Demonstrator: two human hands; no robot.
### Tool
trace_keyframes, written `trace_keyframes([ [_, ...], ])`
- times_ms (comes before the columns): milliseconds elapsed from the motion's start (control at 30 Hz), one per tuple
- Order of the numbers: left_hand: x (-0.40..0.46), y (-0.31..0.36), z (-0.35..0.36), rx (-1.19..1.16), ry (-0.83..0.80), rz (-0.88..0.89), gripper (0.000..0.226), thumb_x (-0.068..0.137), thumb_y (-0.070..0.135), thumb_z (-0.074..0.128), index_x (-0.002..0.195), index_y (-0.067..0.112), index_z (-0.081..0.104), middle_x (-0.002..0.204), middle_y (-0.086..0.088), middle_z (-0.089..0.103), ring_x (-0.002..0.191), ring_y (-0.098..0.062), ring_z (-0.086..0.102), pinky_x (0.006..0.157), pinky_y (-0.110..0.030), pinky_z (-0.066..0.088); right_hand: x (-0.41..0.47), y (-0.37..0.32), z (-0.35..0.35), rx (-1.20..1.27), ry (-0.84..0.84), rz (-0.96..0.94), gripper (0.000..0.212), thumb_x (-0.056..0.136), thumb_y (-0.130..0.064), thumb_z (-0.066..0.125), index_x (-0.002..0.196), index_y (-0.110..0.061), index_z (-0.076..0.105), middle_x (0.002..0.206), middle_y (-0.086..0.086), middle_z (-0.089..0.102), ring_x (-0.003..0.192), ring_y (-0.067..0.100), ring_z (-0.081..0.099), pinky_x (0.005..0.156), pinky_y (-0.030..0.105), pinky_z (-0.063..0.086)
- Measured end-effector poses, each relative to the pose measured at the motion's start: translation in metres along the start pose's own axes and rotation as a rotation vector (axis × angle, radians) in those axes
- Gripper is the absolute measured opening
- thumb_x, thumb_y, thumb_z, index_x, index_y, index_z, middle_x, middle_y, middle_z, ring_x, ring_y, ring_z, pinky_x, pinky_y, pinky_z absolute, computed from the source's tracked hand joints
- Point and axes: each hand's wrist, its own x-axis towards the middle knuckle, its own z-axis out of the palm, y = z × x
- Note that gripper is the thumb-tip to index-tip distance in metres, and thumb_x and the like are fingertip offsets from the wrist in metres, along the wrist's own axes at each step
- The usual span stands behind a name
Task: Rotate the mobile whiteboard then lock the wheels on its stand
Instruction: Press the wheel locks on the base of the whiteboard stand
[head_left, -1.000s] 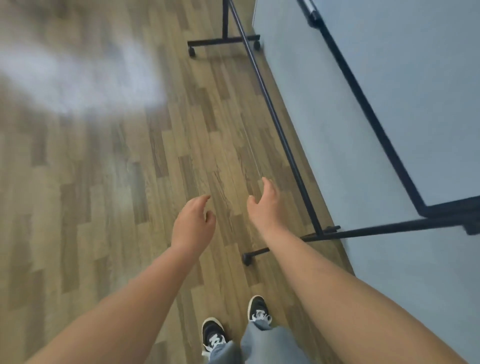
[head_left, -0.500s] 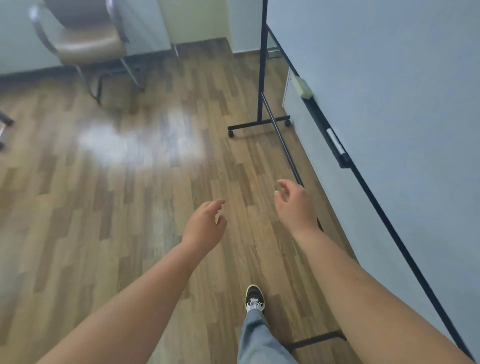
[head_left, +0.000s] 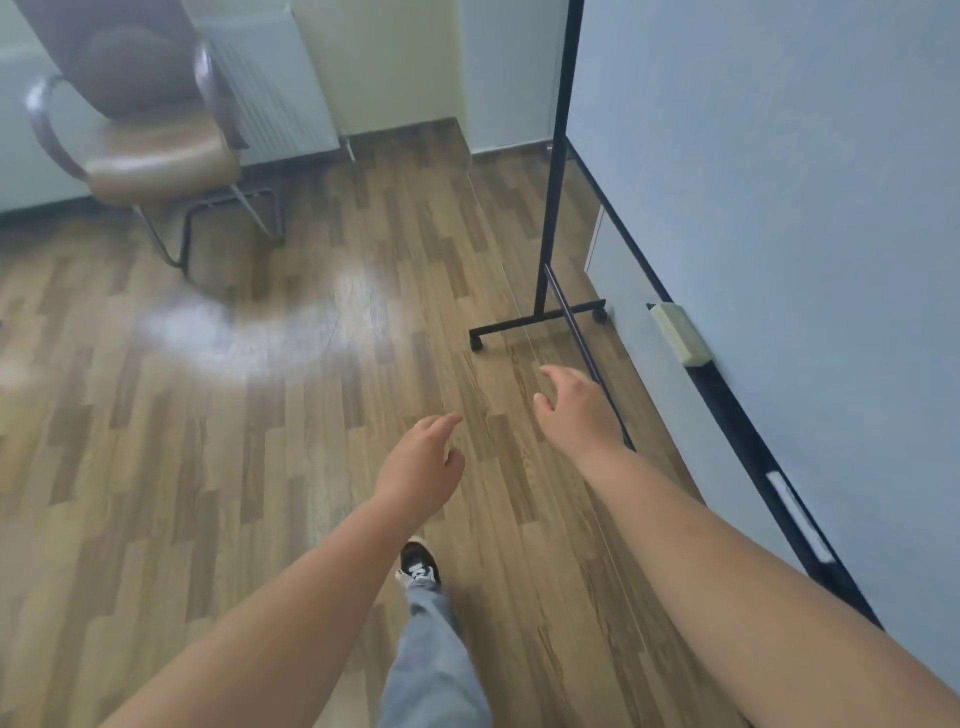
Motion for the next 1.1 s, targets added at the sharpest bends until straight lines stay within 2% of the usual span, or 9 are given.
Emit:
trace_keyframes([
  [233,0.205,-0.039,-0.011,0.051,-0.143,0.073,0.053,0.098,0.03,0.047,0.15,0.025,0.043,0.145,-0.003,0.054,0.125,-0.023,0.054,0.087,-0.035,0.049,0.175,0.014,0.044,-0.03,0.072,0.198,0.04,0.099,-0.023,0.059,0.138,-0.018,0.056,0.14,0.006,0.059,0.123,0.025,0.059,0.09,0.035,0.053],
  [333,0.287,-0.055,-0.009,0.091,-0.208,0.06,0.053,0.1,0.032,0.045,0.152,0.026,0.041,0.145,-0.001,0.053,0.121,-0.023,0.056,0.084,-0.035,0.051,0.244,0.025,0.061,-0.047,0.073,0.269,0.038,0.099,-0.024,0.059,0.137,-0.021,0.056,0.137,0.004,0.062,0.117,0.023,0.062,0.08,0.029,0.051],
  [433,0.357,-0.066,0.009,0.096,-0.245,0.04,0.053,0.1,0.029,0.046,0.152,0.023,0.041,0.147,-0.002,0.051,0.129,-0.024,0.05,0.094,-0.039,0.05,0.31,0.05,0.081,-0.082,0.043,0.328,0.038,0.099,-0.025,0.058,0.137,-0.02,0.057,0.135,0.004,0.063,0.115,0.024,0.063,0.078,0.029,0.05],
  [567,0.446,-0.085,0.044,0.159,-0.269,0.074,0.058,0.098,0.022,0.046,0.155,0.016,0.036,0.16,-0.002,0.039,0.148,-0.022,0.025,0.113,-0.036,0.031,0.4,0.091,0.115,-0.112,-0.015,0.346,0.04,0.101,-0.022,0.053,0.14,-0.013,0.054,0.14,0.009,0.059,0.122,0.028,0.058,0.09,0.04,0.052],
  [633,0.504,-0.104,0.08,0.179,-0.304,0.076,0.061,0.098,0.02,0.045,0.157,0.014,0.031,0.165,-0.003,0.03,0.153,-0.02,0.016,0.118,-0.035,0.024,0.452,0.121,0.147,-0.12,-0.038,0.359,0.042,0.101,-0.022,0.052,0.141,-0.012,0.052,0.142,0.01,0.056,0.125,0.029,0.055,0.095,0.043,0.051],
  [767,0.602,-0.146,0.163,0.259,-0.336,0.142,0.066,0.1,0.022,0.043,0.161,0.015,0.018,0.17,-0.002,0.012,0.155,-0.019,-0.001,0.122,-0.038,0.014,0.526,0.187,0.215,-0.164,-0.039,0.335,0.045,0.101,-0.023,0.053,0.145,-0.012,0.048,0.145,0.009,0.054,0.13,0.028,0.053,0.099,0.042,0.051],
  [933,0.689,-0.218,0.279,0.39,-0.417,0.144,0.072,0.1,0.019,0.041,0.161,0.015,0.003,0.17,-0.004,-0.007,0.152,-0.022,-0.017,0.121,-0.039,0.0,0.595,0.281,0.316,-0.223,-0.049,0.344,0.052,0.101,-0.023,0.053,0.15,-0.011,0.04,0.153,0.01,0.046,0.138,0.028,0.045,0.105,0.041,0.045],
  [1033,0.734,-0.266,0.346,0.532,-0.459,0.148,0.077,0.099,0.017,0.04,0.159,0.014,-0.009,0.166,-0.006,-0.02,0.149,-0.024,-0.025,0.118,-0.04,-0.008,0.628,0.342,0.377,-0.261,-0.091,0.34,0.062,0.102,-0.025,0.051,0.156,-0.011,0.026,0.162,0.011,0.03,0.147,0.029,0.031,0.112,0.041,0.038],
  [1100,0.758,-0.295,0.39,0.602,-0.483,0.127,0.078,0.098,0.017,0.037,0.155,0.011,-0.017,0.162,-0.009,-0.028,0.145,-0.026,-0.03,0.116,-0.042,-0.011,0.648,0.384,0.415,-0.293,-0.109,0.377,0.069,0.102,-0.026,0.05,0.159,-0.01,0.013,0.167,0.01,0.013,0.153,0.027,0.015,0.116,0.039,0.028],
])
